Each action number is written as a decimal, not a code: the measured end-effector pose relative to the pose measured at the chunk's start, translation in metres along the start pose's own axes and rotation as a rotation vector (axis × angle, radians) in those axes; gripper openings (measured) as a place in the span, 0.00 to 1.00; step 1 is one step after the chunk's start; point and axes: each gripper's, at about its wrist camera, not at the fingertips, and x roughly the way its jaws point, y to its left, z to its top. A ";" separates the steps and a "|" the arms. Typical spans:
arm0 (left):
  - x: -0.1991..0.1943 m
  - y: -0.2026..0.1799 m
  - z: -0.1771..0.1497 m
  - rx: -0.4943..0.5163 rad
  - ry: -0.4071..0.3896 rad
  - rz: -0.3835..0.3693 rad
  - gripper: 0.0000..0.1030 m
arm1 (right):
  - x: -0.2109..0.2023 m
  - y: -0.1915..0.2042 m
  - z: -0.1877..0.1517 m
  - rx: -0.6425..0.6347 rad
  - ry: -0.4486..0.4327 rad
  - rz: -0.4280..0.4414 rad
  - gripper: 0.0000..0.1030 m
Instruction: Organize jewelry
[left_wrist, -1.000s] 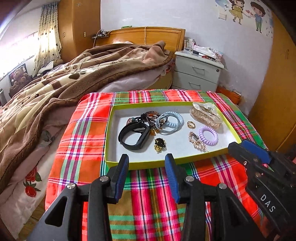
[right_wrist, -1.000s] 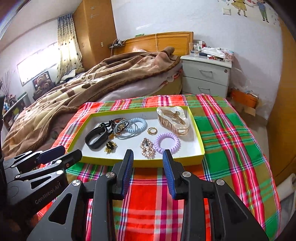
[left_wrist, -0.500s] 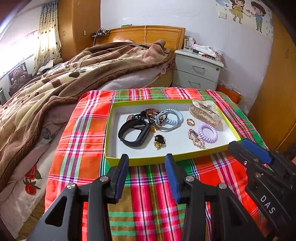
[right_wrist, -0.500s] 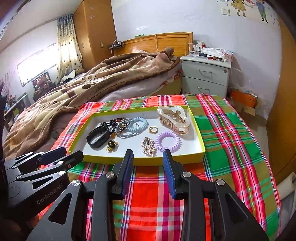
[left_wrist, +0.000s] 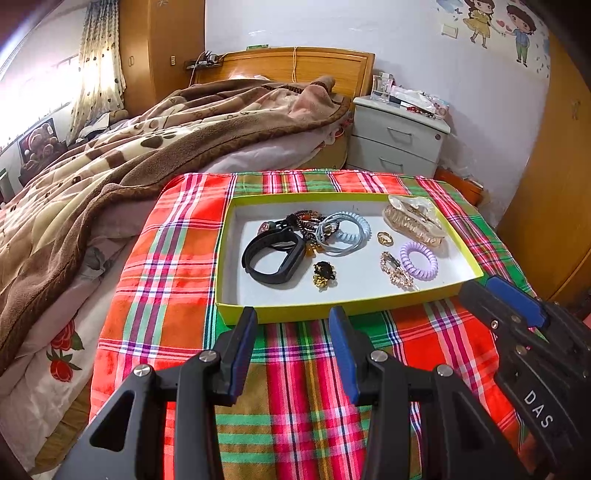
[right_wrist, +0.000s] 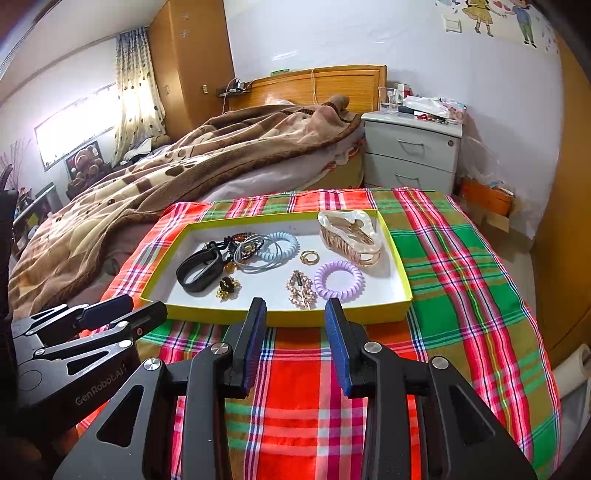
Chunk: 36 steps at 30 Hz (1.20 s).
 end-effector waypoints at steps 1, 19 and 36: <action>0.000 0.000 0.000 0.000 0.001 -0.002 0.41 | 0.000 0.001 0.000 -0.001 0.000 0.000 0.33; 0.000 0.001 0.000 0.002 0.005 0.004 0.41 | -0.001 0.003 0.000 -0.004 0.001 -0.001 0.33; 0.002 0.001 -0.001 0.003 0.008 -0.005 0.41 | -0.001 0.000 0.000 0.001 0.003 -0.003 0.33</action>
